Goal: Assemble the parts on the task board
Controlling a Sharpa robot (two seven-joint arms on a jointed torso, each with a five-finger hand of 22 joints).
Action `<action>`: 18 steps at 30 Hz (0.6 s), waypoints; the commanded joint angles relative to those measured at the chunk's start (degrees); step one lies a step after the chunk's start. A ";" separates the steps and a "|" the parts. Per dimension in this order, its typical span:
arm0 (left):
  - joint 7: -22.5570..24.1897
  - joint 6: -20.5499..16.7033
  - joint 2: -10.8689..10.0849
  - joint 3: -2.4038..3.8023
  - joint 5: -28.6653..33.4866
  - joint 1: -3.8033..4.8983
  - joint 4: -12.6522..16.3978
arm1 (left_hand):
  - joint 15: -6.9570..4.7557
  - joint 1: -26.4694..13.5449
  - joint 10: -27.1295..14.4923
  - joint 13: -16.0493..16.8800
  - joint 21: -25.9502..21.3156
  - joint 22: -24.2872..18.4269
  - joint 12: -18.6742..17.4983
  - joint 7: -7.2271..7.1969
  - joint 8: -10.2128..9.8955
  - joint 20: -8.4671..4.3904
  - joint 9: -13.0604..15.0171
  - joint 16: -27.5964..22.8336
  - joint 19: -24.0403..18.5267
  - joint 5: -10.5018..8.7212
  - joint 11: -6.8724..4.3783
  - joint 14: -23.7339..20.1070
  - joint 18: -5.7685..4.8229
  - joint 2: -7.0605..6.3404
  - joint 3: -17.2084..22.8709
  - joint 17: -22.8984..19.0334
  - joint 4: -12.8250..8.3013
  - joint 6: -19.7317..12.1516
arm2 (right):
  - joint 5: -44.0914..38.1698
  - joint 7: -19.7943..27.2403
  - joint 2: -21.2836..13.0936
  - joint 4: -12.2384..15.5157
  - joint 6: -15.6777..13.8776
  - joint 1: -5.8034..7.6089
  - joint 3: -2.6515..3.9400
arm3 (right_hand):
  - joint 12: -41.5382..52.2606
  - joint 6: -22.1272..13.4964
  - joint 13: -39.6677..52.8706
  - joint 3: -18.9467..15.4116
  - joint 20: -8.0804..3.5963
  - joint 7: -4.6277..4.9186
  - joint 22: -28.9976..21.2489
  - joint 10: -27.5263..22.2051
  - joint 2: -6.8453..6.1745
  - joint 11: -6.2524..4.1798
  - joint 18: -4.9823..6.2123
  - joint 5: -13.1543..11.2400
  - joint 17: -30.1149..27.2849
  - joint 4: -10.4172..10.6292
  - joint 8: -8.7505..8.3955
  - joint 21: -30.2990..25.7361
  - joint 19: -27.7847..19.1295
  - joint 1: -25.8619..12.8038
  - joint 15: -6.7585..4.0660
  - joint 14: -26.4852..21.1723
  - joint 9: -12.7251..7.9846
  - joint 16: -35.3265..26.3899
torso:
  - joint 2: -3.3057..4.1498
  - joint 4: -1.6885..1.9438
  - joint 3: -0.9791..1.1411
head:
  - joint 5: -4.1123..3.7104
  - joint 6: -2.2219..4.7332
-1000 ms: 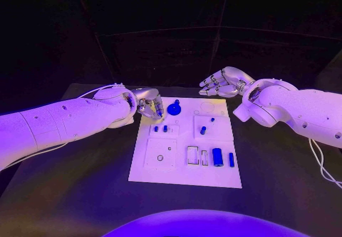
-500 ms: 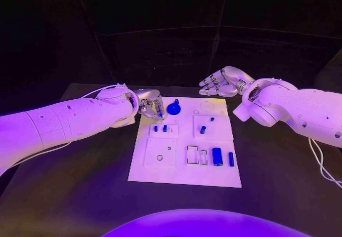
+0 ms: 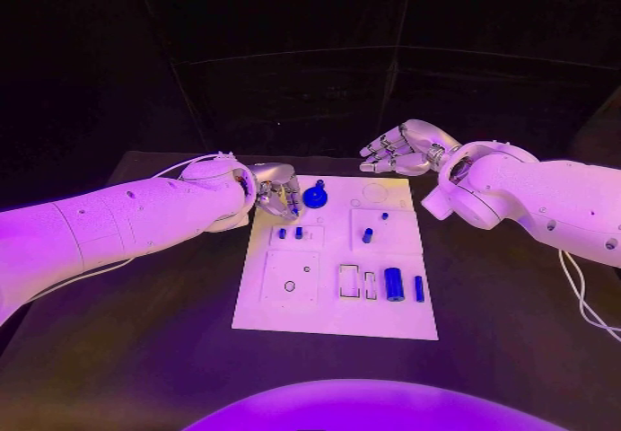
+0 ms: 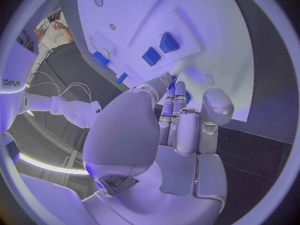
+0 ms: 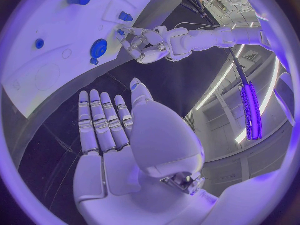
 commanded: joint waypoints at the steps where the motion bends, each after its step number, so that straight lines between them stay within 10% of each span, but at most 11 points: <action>1: -1.37 1.46 0.19 0.02 -1.07 0.05 -0.12 | -0.02 -0.42 0.38 0.09 -0.22 -0.05 -0.16 0.14 -0.35 0.06 0.00 -0.18 0.09 -0.20 0.19 0.06 -0.67 -0.01 0.24 -0.13 0.08 0.10 | -0.07 0.47 0.08 0.07 0.36 0.13 0.03 | -0.18 0.58 -0.04 0.09 -0.14 3.36 -0.05 0.21 0.05 0.06 0.01 -0.06 0.00 -0.28 -0.24 -0.38 0.38 0.41 -0.24 -0.17 -0.08 -0.02 | 0.00 0.05 0.00 | -0.01 -0.02; 18: -2.70 3.32 0.62 0.02 -1.93 0.05 -0.20 | 0.02 -0.53 0.31 0.10 -0.43 -0.16 -0.36 0.15 -0.49 0.09 -0.02 -0.29 -0.03 -0.34 0.23 -0.04 -0.64 -0.18 0.19 -0.44 0.03 -0.01 | -0.07 0.54 0.12 0.04 0.46 0.13 0.03 | -0.18 0.58 -0.04 0.09 -0.14 3.36 -0.05 0.21 0.05 0.06 0.01 -0.06 0.00 -0.28 -0.24 -0.38 0.38 0.41 -0.24 -0.17 -0.08 -0.02 | -0.04 0.04 -0.01 | -0.01 -0.13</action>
